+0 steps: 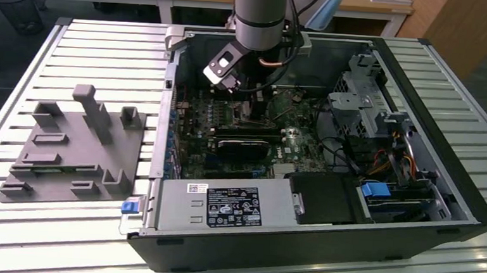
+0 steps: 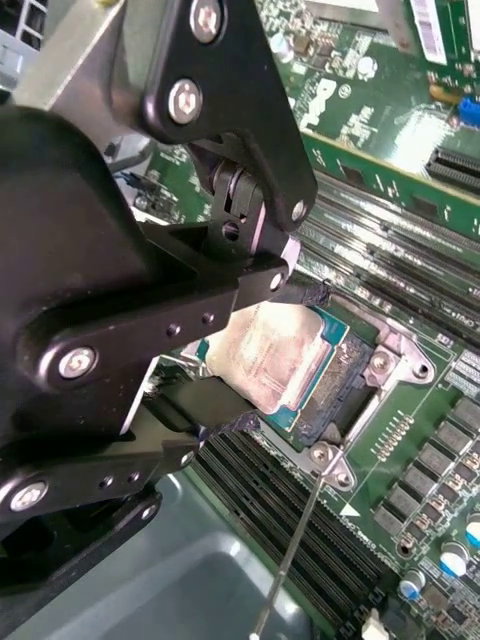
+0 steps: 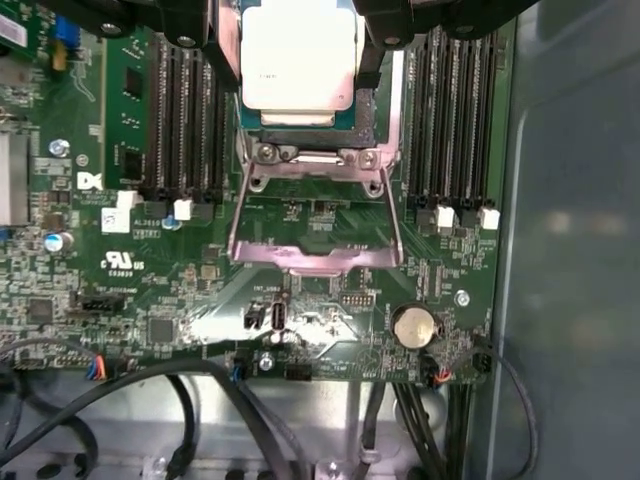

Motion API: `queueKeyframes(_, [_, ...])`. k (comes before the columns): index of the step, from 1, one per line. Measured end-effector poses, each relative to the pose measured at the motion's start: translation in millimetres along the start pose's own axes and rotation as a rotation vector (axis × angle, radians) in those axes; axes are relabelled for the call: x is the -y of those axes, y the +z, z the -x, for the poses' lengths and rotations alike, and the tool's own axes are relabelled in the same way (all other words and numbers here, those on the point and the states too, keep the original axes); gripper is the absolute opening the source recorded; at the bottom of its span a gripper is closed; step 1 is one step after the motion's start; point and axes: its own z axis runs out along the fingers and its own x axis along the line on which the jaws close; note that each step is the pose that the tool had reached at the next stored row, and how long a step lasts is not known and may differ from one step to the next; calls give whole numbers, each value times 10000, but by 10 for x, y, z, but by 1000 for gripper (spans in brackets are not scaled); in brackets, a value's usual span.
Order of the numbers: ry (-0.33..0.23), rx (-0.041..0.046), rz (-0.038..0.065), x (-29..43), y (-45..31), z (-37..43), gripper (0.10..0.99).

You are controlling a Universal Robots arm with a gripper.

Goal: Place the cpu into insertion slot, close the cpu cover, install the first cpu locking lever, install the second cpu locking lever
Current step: 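Place the cpu into insertion slot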

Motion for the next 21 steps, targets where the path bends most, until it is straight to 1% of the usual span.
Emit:
queueKeyframes(3, [66,10,1,3,34,-18,537])
queueKeyframes(7, [101,18,3,7,78,-21,537])
queueKeyframes(11, [177,27,5,11,104,-21,537])
queueKeyframes(13, [178,52,5,13,122,-22,537])
queueKeyframes(21, [174,74,5,13,141,-50,537])
